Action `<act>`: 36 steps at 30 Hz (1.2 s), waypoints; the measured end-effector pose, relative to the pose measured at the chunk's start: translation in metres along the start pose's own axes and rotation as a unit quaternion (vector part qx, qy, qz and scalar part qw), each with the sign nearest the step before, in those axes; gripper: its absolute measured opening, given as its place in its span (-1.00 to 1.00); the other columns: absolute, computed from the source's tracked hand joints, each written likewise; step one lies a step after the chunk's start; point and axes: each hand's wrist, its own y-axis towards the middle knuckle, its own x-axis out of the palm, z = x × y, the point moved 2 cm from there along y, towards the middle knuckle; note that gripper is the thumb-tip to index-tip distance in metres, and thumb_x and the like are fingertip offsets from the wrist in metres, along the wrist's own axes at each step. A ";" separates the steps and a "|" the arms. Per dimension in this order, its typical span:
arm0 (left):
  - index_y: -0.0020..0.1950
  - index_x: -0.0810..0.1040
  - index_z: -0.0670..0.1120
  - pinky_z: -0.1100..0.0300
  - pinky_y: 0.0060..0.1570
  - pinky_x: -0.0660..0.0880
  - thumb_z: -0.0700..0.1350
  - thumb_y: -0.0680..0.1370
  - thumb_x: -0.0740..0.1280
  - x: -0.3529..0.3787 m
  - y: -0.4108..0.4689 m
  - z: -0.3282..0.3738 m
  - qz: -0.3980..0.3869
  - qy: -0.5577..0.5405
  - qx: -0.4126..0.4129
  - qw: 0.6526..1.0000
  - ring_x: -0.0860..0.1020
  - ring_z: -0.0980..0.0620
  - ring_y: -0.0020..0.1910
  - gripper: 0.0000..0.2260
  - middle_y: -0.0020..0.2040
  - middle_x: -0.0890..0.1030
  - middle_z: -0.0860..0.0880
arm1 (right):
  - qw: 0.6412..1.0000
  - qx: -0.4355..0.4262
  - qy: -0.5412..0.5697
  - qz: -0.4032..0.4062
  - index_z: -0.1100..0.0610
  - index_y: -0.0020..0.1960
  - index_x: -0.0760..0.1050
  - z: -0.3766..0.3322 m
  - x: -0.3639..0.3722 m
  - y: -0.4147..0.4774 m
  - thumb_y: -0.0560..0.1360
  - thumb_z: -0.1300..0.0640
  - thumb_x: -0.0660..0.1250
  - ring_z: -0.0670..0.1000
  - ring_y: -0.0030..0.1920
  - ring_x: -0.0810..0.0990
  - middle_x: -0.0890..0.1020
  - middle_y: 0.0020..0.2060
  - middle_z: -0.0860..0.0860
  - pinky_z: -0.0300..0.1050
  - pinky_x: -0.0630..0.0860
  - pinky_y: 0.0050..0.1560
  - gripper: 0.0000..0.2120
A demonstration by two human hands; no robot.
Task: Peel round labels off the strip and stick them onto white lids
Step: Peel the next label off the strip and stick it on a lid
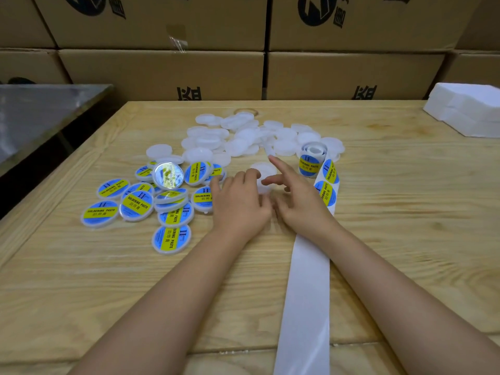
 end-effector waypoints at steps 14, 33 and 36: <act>0.21 0.49 -0.30 0.26 -0.26 0.60 -0.31 0.61 0.15 -0.005 0.012 -0.008 -0.086 -0.515 -0.165 0.836 0.61 -0.09 -0.20 -0.77 0.04 0.59 -0.27 | 0.967 0.055 0.211 0.132 -0.34 0.24 0.26 0.005 -0.009 0.000 0.44 0.31 0.36 0.05 -0.10 0.62 0.67 -0.14 -0.06 0.04 0.56 0.07 -0.35; -0.12 0.52 -0.14 0.30 -0.43 0.55 -0.25 0.60 0.21 -0.005 0.011 -0.005 -0.111 -0.571 -0.196 0.790 0.64 0.06 -0.41 -0.86 -0.30 0.62 -0.14 | 0.855 0.180 0.475 0.101 0.20 -0.29 0.55 0.014 -0.019 0.005 0.50 0.30 0.28 0.07 -0.05 0.58 0.63 -0.18 0.10 -0.10 0.48 0.01 -0.80; -0.12 0.53 -0.16 0.30 -0.43 0.55 -0.25 0.59 0.23 -0.006 0.011 -0.005 -0.111 -0.579 -0.196 0.784 0.64 0.04 -0.42 -0.87 -0.30 0.62 -0.15 | 0.859 0.189 0.466 0.095 0.24 -0.26 0.56 0.014 -0.018 0.005 0.49 0.32 0.29 0.09 -0.09 0.60 0.65 -0.24 0.10 -0.08 0.50 0.04 -0.83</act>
